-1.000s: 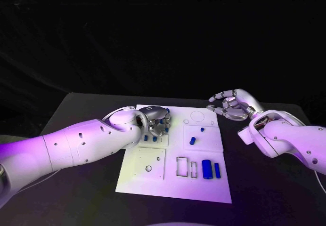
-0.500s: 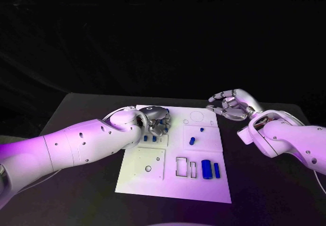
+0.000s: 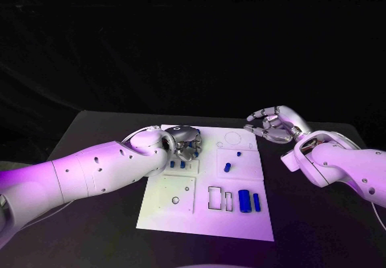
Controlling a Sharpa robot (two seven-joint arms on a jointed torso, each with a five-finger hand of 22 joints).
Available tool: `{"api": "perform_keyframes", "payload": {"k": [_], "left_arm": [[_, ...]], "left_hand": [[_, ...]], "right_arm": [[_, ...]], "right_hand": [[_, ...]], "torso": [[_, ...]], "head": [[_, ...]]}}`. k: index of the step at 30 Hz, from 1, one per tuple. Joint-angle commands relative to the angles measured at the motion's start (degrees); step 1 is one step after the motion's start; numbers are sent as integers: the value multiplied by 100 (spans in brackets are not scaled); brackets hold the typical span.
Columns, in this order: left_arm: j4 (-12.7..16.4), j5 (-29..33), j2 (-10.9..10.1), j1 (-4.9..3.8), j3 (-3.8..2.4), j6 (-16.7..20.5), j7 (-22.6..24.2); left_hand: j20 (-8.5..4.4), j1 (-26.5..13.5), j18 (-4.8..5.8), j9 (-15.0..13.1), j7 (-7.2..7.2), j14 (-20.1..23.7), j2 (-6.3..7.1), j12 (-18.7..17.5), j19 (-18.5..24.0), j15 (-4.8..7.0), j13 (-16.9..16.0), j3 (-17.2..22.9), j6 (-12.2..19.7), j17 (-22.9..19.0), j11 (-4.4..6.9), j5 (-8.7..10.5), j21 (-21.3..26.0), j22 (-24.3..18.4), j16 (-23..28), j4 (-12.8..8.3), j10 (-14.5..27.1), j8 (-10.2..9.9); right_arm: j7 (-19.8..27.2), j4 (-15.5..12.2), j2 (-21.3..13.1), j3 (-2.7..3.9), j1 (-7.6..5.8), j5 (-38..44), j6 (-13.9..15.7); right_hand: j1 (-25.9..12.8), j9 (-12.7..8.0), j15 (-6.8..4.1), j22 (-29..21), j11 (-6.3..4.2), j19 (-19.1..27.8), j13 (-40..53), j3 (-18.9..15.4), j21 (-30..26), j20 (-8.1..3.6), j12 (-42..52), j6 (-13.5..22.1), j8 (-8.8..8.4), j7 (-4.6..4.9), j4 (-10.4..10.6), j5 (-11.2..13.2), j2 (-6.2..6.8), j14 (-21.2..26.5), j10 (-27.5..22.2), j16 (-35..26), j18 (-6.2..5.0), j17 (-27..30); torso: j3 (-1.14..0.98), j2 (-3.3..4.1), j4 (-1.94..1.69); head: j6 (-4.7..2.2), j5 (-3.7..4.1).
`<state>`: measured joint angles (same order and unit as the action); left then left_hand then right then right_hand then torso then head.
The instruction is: Assemble the parts on the task board
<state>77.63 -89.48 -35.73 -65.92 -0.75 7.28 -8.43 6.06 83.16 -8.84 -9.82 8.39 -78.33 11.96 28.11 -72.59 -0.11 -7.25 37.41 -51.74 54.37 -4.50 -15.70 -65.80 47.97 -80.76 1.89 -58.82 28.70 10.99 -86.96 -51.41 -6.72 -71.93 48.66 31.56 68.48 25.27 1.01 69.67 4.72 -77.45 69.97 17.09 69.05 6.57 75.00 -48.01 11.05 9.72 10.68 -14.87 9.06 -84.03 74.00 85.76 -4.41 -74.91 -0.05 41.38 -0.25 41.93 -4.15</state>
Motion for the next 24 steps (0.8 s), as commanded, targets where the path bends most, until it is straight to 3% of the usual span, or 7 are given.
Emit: {"api": "perform_keyframes", "payload": {"k": [1,14,24], "left_arm": [[-19,68,6,15,14,48,32],[155,308,-156,20,-2,466,209],[485,403,-462,20,-152,547,152]], "left_hand": [[-1,-37,72,-9,-7,-60,-20,-51,-40,1,6,23,-59,-2,3,43,-52,40,-28,-2,-55,-43],[1,-231,83,-9,-9,-105,47,-188,-73,2,61,-8,-145,-1,5,59,-101,105,-36,38,-146,-107],[-1,-324,80,-10,-16,-107,98,-264,-75,4,90,-46,-178,-60,9,60,-95,92,-22,65,-192,-143]], "right_arm": [[34,-4,3,0,4,20,-49],[38,1,-5,0,18,20,-47],[38,4,-14,0,32,20,-46]], "right_hand": [[-8,7,-51,0,13,34,7,-6,-15,-12,-8,14,26,-2,39,-25,-30,-298,-17,-33,-102,-210],[-8,7,-51,0,13,34,7,-6,-15,-12,-8,14,26,-2,39,-25,-30,-298,-17,-33,-102,-210],[-8,7,-51,0,13,34,7,-6,-15,-12,-8,14,26,-2,39,-25,-30,-298,-17,-33,-102,-210]], "torso": [[4,-2,-4],[12,0,-6],[10,-8,-18]], "head": [[-3,3],[-29,15],[-47,6]]}}
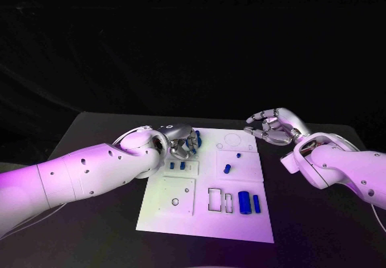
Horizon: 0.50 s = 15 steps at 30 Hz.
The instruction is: Assemble the parts on the task board
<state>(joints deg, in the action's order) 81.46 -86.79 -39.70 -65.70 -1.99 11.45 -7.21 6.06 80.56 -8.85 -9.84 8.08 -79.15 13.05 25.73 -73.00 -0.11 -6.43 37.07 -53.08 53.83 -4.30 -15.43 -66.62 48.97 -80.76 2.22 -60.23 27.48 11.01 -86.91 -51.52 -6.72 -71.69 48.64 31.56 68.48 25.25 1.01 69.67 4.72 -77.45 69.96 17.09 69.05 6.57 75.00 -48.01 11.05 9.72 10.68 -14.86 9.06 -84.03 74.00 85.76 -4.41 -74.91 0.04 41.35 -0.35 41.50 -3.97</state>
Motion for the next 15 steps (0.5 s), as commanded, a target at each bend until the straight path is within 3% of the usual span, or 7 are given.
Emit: {"api": "perform_keyframes", "payload": {"k": [1,8,15], "left_arm": [[135,145,-101,-2,-40,125,19],[331,208,-396,-3,-116,45,-74],[362,275,-587,-1,-133,-124,-117]], "left_hand": [[-1,-73,80,-8,14,-26,-7,-33,-33,4,11,-16,-48,-8,-10,33,-11,-12,-21,35,-54,-24],[-2,-120,81,-11,5,-22,18,-65,-36,6,22,-39,-68,-48,-4,34,-10,-11,-12,55,-81,-37],[-7,-166,80,-16,-4,-7,36,-98,-36,12,34,-68,-94,-127,3,36,-5,-16,9,82,-116,-49]], "right_arm": [[36,-1,-3,0,9,21,-47],[35,0,-14,0,16,21,-50],[32,4,-21,0,22,21,-51]], "right_hand": [[-8,9,-51,0,13,34,8,-6,-15,-11,-8,14,26,-2,39,-26,-30,-298,-17,-33,-102,-210],[-8,9,-51,0,13,34,8,-6,-15,-11,-8,14,26,-2,39,-26,-30,-298,-17,-33,-102,-210],[-8,9,-51,0,13,34,8,-6,-15,-11,-8,14,26,-2,39,-26,-30,-298,-17,-33,-102,-210]], "torso": [[-3,-1,-6],[-2,-7,-8],[2,4,-4]], "head": [[-5,-17],[-2,-20],[7,-17]]}}
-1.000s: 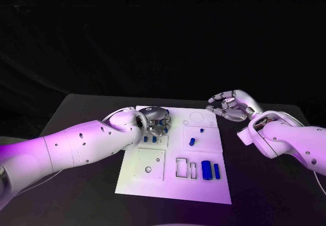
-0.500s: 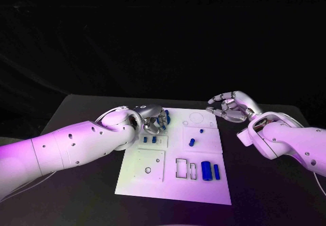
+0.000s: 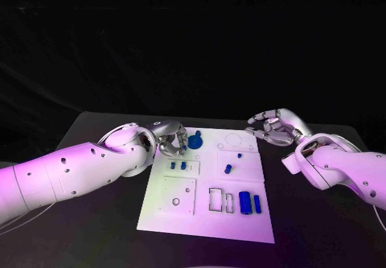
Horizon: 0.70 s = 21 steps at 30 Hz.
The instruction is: Assemble the parts on the task board
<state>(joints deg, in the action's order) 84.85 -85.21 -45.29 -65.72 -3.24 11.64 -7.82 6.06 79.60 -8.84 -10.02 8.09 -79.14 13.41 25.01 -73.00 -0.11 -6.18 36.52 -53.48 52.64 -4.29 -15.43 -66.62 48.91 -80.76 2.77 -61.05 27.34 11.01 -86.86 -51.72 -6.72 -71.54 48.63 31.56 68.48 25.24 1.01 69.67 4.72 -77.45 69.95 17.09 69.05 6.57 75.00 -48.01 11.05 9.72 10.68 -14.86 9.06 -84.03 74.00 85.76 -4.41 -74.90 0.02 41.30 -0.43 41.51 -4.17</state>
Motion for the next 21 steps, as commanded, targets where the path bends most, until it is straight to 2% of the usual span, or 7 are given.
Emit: {"api": "perform_keyframes", "payload": {"k": [1,12,21], "left_arm": [[25,123,-48,1,-8,-162,-62],[-12,161,-146,10,-10,-281,-111],[-82,204,-106,45,-6,-310,-117]], "left_hand": [[-6,-70,80,2,-4,-7,0,-26,-36,12,9,-13,-54,-8,2,36,-5,-10,9,28,-34,-36],[-7,-77,79,1,-8,-8,1,-33,-34,14,11,-17,-59,-11,4,36,-1,-15,10,33,-40,-38],[-8,-84,77,0,-12,-6,6,-41,-30,16,14,-24,-65,-22,7,36,6,-25,13,37,-47,-41]], "right_arm": [[32,0,0,0,9,22,-52],[32,4,6,0,17,22,-55],[29,1,7,0,18,22,-54]], "right_hand": [[-8,9,-51,0,13,34,9,-7,-15,-12,-8,14,26,-2,40,-26,-30,-298,-17,-33,-102,-211],[-4,13,-53,-6,12,37,6,-8,-26,-13,-9,9,32,-4,57,-27,-46,-299,-16,-34,-104,-213],[-4,13,-53,-6,12,37,6,-8,-26,-13,-9,9,32,-4,57,-27,-46,-299,-16,-34,-104,-213]], "torso": [[6,9,5],[-6,14,15],[-9,16,19]], "head": [[6,4],[22,-21],[33,-29]]}}
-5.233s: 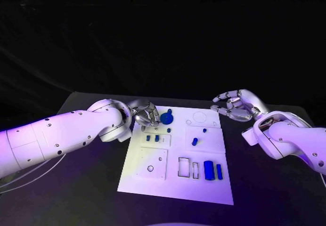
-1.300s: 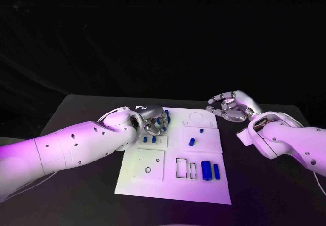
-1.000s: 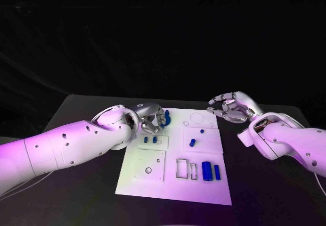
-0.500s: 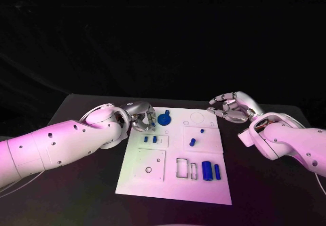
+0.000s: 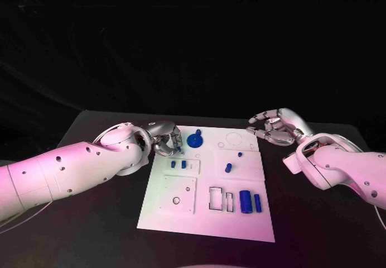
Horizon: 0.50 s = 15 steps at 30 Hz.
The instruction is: Assemble the parts on the task board
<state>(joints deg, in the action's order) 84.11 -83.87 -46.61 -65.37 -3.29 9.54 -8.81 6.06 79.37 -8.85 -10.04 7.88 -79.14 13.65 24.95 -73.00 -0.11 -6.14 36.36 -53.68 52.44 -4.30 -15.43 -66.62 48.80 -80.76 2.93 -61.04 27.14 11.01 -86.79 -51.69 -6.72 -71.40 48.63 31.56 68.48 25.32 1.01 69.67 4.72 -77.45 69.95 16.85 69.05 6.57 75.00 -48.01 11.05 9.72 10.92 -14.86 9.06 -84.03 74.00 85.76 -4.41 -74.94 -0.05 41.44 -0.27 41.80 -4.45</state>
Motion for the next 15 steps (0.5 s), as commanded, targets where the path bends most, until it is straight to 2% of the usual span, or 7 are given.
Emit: {"api": "perform_keyframes", "payload": {"k": [1,15], "left_arm": [[-21,71,37,18,0,-97,-17],[-75,85,113,92,3,-93,-1]], "left_hand": [[-8,-61,78,2,9,-7,-18,-35,-31,16,10,-8,-45,-1,8,36,5,-14,13,21,-48,-21],[-9,-64,77,2,8,-5,-18,-38,-31,16,11,-10,-46,-8,8,35,6,-15,15,23,-50,-22]], "right_arm": [[29,-7,4,0,4,23,-54],[27,-11,3,0,4,23,-54]], "right_hand": [[-4,5,-52,-6,12,37,6,16,-26,-12,-9,9,32,-3,32,-28,-46,-298,-16,-34,-104,-209],[-4,5,-52,-6,12,37,6,16,-26,-12,-9,9,32,-3,32,-28,-46,-298,-16,-34,-104,-209]], "torso": [[-1,2,7],[2,3,0]], "head": [[5,-3],[22,11]]}}
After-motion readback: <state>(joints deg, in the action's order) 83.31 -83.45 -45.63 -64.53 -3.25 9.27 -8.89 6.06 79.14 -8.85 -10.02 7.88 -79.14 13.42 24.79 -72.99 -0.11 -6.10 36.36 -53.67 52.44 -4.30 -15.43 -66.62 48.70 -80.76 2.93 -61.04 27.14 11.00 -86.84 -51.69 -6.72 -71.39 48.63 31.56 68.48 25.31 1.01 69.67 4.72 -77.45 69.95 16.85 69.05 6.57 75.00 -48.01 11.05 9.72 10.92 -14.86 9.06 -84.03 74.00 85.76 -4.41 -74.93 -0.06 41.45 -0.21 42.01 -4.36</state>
